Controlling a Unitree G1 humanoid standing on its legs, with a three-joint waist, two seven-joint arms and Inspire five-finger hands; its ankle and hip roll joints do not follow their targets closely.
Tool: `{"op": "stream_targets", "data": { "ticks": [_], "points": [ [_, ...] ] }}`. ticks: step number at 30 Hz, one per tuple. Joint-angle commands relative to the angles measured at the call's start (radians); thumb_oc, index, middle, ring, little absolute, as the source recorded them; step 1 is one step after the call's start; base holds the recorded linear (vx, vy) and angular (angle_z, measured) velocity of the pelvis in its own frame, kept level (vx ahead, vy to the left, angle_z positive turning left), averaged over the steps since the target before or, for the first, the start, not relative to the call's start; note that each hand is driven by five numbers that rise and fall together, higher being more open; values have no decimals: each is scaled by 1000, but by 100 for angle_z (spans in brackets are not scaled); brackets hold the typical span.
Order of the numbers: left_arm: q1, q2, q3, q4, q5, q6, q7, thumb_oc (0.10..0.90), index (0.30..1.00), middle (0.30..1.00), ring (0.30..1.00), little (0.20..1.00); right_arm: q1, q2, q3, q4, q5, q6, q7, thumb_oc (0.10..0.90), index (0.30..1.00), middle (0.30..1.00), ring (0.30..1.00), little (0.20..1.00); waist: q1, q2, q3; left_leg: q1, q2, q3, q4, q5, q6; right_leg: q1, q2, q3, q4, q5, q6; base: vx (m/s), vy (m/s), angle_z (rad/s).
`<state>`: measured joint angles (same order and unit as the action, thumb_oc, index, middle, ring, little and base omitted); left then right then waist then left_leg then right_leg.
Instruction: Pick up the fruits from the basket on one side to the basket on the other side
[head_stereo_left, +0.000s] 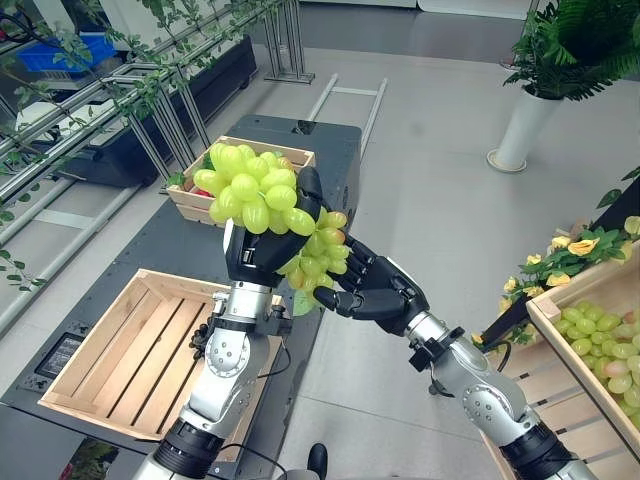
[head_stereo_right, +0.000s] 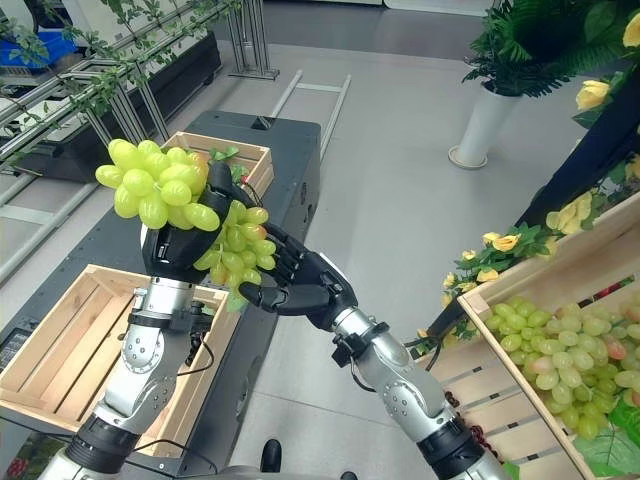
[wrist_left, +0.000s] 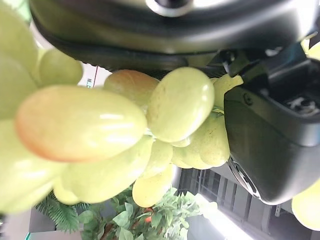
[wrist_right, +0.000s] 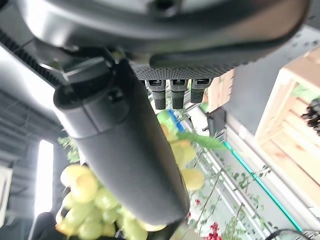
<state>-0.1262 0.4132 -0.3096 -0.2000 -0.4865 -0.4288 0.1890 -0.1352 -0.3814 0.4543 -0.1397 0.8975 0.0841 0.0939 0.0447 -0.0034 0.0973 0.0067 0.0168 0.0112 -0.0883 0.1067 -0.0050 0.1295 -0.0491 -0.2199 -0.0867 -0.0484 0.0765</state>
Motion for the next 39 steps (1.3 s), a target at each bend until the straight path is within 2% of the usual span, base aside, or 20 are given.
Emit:
{"op": "stream_targets", "data": {
  "ticks": [1,5,6,8,16,23,33,34,35,36,39],
  "points": [
    [-89,-8,-2,-13,49,-100,-12,400,300,300,300,300,-35,61,1,-52,10,-61,-12,800,900,900,900,900,6,-31,-100,15,-11,7,1,-113,-3,-78,-36,23,-1,72,15,0,0,0],
    [-90,-1,-7,-4,21,-82,-36,400,300,300,300,300,-41,55,2,-50,23,-60,-26,800,900,900,900,900,6,-31,-99,17,-10,9,1,-113,-3,-78,-35,26,-1,72,14,2,1,-2],
    [-87,0,-14,-3,24,-73,-47,400,300,300,300,300,-39,60,3,-51,26,-59,-28,750,825,825,825,825,6,-31,-99,17,-10,10,1,-114,-3,-77,-34,27,-1,71,14,8,1,-7],
    [-80,0,-25,-1,22,-64,-56,400,300,300,300,300,-34,64,7,-50,26,-68,-24,800,900,900,900,900,6,-31,-98,18,-9,12,1,-114,-3,-77,-34,28,-1,71,14,9,-3,-10],
    [-62,15,-52,12,12,-47,-95,400,300,300,300,300,-28,64,7,-58,49,-78,-3,800,900,900,900,900,6,-33,-95,19,-6,17,1,-114,-1,-78,-33,29,-1,73,15,1,-2,-2],
    [-58,20,-82,34,18,-36,-104,400,300,300,300,300,-30,72,10,-61,124,-97,22,800,900,900,900,900,6,-33,-90,18,-5,17,1,-113,-1,-78,-33,29,-1,73,15,0,0,0],
    [-43,19,-87,69,36,-48,-61,400,300,300,300,300,-27,95,9,-63,173,-132,29,800,900,900,900,900,8,-32,-91,18,-5,16,1,-113,-1,-78,-32,29,-1,73,14,0,0,0],
    [-43,19,-84,74,39,-51,-53,400,300,300,300,300,-25,95,6,-61,174,-136,28,678,716,716,716,716,8,-32,-90,18,-6,15,1,-113,-1,-79,-32,29,-1,73,15,0,0,0],
    [-43,20,-82,75,38,-51,-51,400,300,300,300,300,-25,95,5,-61,173,-140,27,587,580,580,580,580,8,-32,-89,18,-6,15,1,-113,-1,-79,-32,29,-1,73,14,0,0,0],
    [-43,21,-79,77,40,-50,-46,400,300,300,300,300,-25,94,3,-62,176,-147,20,400,300,300,300,300,7,-32,-90,17,-5,14,1,-113,-1,-79,-33,28,-1,74,14,0,0,0],
    [-40,19,-72,76,49,-45,-29,400,300,300,300,300,-21,100,-2,-59,190,-150,19,400,300,300,300,300,7,-31,-89,16,-5,15,1,-112,-1,-80,-33,28,-1,74,14,0,0,0]
  ]
}}
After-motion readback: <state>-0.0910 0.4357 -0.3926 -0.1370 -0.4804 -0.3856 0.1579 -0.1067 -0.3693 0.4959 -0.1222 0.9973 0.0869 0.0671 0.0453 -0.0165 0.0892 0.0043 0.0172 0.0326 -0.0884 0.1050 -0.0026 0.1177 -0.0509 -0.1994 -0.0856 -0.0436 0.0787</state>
